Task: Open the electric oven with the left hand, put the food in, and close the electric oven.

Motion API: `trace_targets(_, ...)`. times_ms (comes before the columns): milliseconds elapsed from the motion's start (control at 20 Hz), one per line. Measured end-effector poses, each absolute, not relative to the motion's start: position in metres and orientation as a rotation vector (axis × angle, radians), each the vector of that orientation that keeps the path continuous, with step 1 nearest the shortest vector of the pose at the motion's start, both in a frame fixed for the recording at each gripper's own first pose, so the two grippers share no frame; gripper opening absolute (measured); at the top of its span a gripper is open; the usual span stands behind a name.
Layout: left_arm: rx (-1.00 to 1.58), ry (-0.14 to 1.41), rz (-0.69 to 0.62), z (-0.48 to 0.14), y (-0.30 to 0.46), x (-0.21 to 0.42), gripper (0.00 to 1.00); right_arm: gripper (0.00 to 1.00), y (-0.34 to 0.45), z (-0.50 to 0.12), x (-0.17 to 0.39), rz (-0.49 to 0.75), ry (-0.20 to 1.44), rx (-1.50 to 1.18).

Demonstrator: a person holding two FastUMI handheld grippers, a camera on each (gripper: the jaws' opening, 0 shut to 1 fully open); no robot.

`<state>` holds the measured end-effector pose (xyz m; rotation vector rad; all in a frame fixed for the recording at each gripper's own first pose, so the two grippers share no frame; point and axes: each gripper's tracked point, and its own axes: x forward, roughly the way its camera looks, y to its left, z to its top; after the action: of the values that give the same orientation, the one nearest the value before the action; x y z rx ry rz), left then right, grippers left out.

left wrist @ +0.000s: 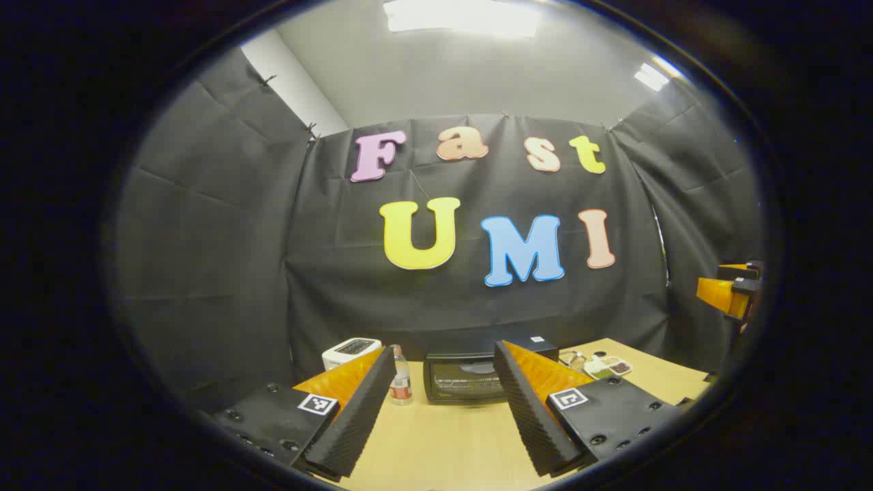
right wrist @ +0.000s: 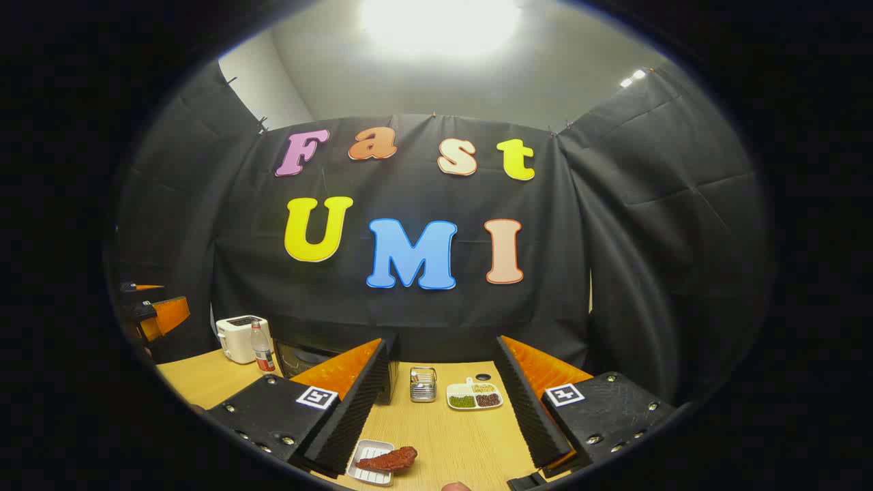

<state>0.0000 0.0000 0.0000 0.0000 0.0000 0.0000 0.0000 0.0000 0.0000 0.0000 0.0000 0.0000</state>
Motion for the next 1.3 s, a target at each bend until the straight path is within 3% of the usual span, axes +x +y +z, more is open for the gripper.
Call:
trace_targets(800,-0.001,-0.042,0.003,0.014,-0.052,0.017,1.00,0.95,-0.045,-0.010,0.005,0.004,-0.004,0.012)
trace_targets(1300,-0.013,-0.073,0.009,0.012,-0.075,0.092,1.00,0.95,-0.050,-0.028,0.011,0.049,-0.001,0.026)
